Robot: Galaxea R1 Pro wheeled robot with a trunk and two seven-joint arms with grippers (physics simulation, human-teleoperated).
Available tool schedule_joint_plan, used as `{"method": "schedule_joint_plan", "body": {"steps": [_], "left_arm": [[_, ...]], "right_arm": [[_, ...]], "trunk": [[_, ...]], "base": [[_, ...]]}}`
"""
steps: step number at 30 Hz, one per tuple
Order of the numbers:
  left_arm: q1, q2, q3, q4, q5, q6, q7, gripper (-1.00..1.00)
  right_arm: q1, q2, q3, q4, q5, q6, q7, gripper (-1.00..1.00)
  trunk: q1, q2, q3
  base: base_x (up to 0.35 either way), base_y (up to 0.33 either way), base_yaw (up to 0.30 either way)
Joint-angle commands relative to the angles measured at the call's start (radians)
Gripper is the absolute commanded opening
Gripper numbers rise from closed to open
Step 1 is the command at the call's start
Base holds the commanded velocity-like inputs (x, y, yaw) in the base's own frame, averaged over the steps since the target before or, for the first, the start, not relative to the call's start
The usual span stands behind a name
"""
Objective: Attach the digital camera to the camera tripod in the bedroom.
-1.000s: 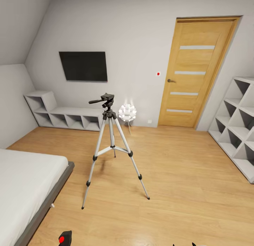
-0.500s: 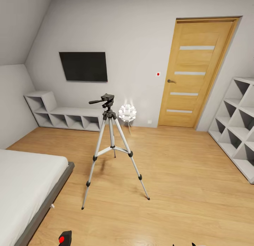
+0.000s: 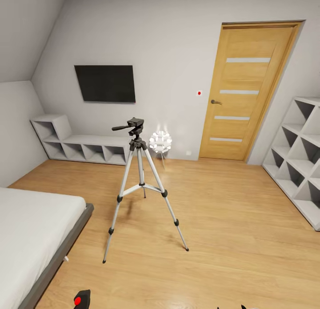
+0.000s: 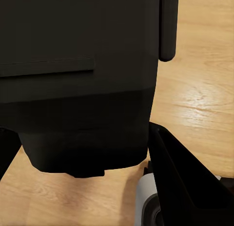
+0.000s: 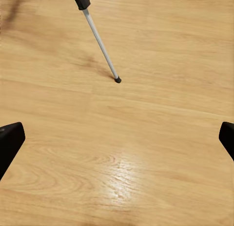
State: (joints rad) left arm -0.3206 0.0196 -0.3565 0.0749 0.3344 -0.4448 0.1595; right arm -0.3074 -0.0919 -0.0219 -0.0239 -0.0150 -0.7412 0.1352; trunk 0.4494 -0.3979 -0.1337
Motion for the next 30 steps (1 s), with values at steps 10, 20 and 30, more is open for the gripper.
{"method": "schedule_joint_plan", "body": {"steps": [10,20,30], "left_arm": [[-0.002,-0.001,-0.009,0.003,0.003,-0.005,0.003,-1.0],[-0.002,0.0,-0.009,0.003,0.003,-0.005,0.003,-1.0],[-0.002,-0.001,-0.009,0.003,0.003,-0.005,0.003,-1.0]], "right_arm": [[-0.001,0.0,-0.002,0.001,-0.002,-0.002,0.006,1.0],[-0.001,-0.002,-0.003,0.001,-0.002,-0.001,0.006,1.0],[-0.001,-0.003,-0.004,0.001,-0.002,-0.001,0.006,1.0]], "trunk": [[0.001,-0.002,-0.002],[0.001,-0.002,-0.002],[0.001,-0.002,-0.002]], "base": [[0.0,0.0,0.0],[0.0,0.0,0.0],[0.0,0.0,0.0]]}}
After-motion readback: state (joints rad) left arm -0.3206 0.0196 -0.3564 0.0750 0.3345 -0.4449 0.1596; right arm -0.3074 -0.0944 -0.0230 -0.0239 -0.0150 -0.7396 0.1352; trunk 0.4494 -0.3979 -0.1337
